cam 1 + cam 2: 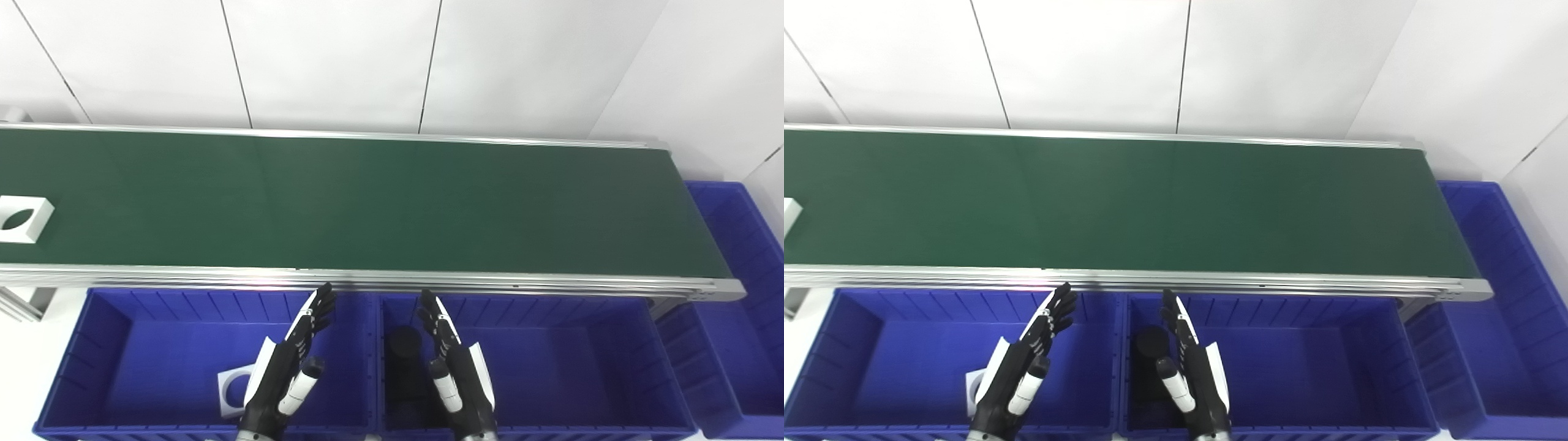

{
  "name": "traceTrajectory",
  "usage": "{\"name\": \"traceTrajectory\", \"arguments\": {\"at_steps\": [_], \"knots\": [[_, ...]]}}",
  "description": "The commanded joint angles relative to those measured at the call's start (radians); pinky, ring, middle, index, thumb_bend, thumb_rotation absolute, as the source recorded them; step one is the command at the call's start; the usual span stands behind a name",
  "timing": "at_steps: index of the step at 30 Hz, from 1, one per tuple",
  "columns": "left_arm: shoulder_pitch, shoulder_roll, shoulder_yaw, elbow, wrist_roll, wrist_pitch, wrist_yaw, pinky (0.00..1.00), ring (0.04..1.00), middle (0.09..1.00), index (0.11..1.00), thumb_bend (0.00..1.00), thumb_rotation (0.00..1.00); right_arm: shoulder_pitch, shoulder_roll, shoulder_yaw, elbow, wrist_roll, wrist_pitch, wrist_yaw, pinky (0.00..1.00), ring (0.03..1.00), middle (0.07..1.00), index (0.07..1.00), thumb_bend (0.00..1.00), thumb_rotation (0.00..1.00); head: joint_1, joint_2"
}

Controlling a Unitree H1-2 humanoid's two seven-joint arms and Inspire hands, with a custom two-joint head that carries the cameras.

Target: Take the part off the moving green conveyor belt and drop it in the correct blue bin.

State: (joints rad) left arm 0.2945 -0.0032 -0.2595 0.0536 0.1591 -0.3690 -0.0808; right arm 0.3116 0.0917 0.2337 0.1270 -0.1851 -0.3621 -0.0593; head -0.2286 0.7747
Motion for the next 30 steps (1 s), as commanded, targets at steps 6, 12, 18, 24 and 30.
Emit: {"name": "traceTrajectory", "arguments": {"at_steps": [6,12,18,24,30], "knots": [[-0.008,0.002,-0.004,-0.012,-0.003,-0.037,0.000,0.91,0.930,0.937,0.949,0.73,1.00,0.001,0.029,0.019,-0.024,-0.014,-0.045,-0.009,0.97,0.942,0.964,0.967,0.97,1.00,0.000,0.000],[-0.008,0.004,-0.004,-0.016,0.022,-0.045,0.008,0.93,0.935,0.939,0.951,0.70,1.00,0.003,0.031,0.018,-0.029,-0.015,-0.036,-0.010,0.98,0.944,0.966,0.967,0.97,1.00,-0.001,0.000],[-0.009,0.003,-0.002,-0.014,0.018,-0.049,0.006,0.94,0.942,0.942,0.952,0.69,1.00,0.002,0.032,0.018,-0.027,-0.020,-0.038,-0.010,0.99,0.947,0.968,0.967,0.97,1.00,-0.002,-0.003],[-0.012,0.006,-0.002,-0.010,0.027,-0.060,0.008,0.94,0.945,0.947,0.952,0.69,1.00,0.002,0.033,0.018,-0.029,-0.025,-0.034,-0.011,0.99,0.944,0.966,0.968,0.96,1.00,-0.002,-0.002],[-0.011,0.004,0.000,-0.004,0.023,-0.063,0.009,0.94,0.949,0.946,0.947,0.67,1.00,0.001,0.033,0.017,-0.024,-0.023,-0.039,-0.010,0.98,0.944,0.967,0.968,0.96,1.00,-0.001,-0.003]]}}
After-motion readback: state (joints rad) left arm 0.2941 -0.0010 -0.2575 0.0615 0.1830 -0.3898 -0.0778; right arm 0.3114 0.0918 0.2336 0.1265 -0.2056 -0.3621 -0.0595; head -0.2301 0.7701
